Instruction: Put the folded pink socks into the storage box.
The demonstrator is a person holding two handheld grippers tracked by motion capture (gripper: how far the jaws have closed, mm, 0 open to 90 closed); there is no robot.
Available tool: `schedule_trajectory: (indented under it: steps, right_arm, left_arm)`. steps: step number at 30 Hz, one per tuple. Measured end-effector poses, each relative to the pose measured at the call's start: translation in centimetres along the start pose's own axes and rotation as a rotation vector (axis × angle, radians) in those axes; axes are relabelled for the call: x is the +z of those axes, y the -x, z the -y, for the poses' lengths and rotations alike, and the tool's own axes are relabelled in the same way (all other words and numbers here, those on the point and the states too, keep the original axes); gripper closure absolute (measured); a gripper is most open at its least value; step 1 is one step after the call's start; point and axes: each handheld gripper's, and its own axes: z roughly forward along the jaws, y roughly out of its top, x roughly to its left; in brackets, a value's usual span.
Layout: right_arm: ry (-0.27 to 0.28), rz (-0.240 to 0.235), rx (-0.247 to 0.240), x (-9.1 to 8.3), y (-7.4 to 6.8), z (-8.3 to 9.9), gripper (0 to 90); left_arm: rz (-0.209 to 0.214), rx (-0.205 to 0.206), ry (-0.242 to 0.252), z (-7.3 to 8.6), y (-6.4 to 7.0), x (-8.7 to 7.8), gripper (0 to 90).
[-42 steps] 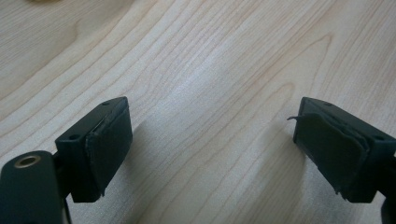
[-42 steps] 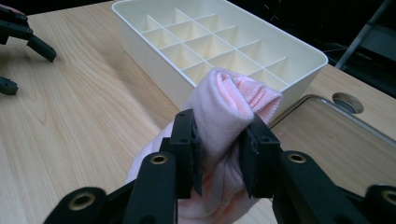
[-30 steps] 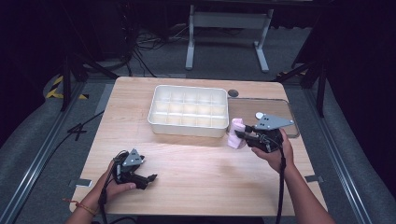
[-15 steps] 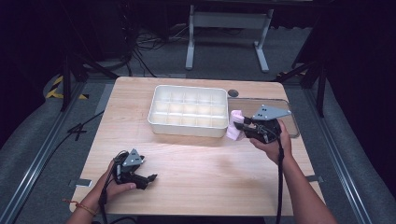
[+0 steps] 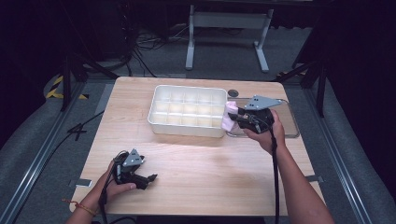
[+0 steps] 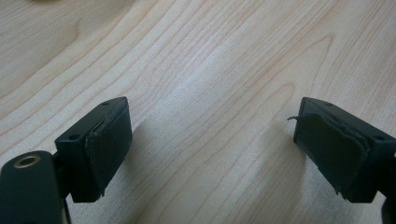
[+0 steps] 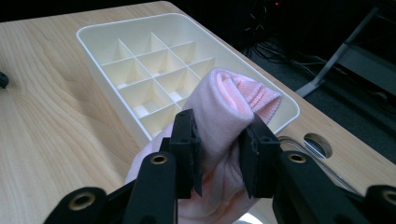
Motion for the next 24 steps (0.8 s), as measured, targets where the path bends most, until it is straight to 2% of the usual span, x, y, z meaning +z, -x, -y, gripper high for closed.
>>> schedule_trajectory:
  steps: [4,9,15,21,24]
  right_arm:
    - [-0.021,0.021,-0.017,0.9,0.2,-0.8,69.5]
    - [-0.016,0.024,-0.006,1.7,0.5,-1.4,69.4]
    - [-0.043,0.017,-0.008,2.9,0.9,-1.5,69.4]
    - [-0.095,0.042,-0.034,4.2,1.3,-1.4,69.5]
    - [-0.099,0.04,-0.034,4.8,1.5,-1.4,69.5]
  left_arm:
    - [0.004,-0.009,0.003,0.0,0.1,0.0,11.7]
    - [0.012,0.004,0.006,0.1,0.0,0.0,14.0]
    - [0.013,0.004,0.006,0.0,0.0,0.0,14.0]
    - [0.014,0.005,0.005,0.0,0.0,0.0,13.8]
    - [0.015,0.006,0.005,0.0,0.0,0.0,13.8]
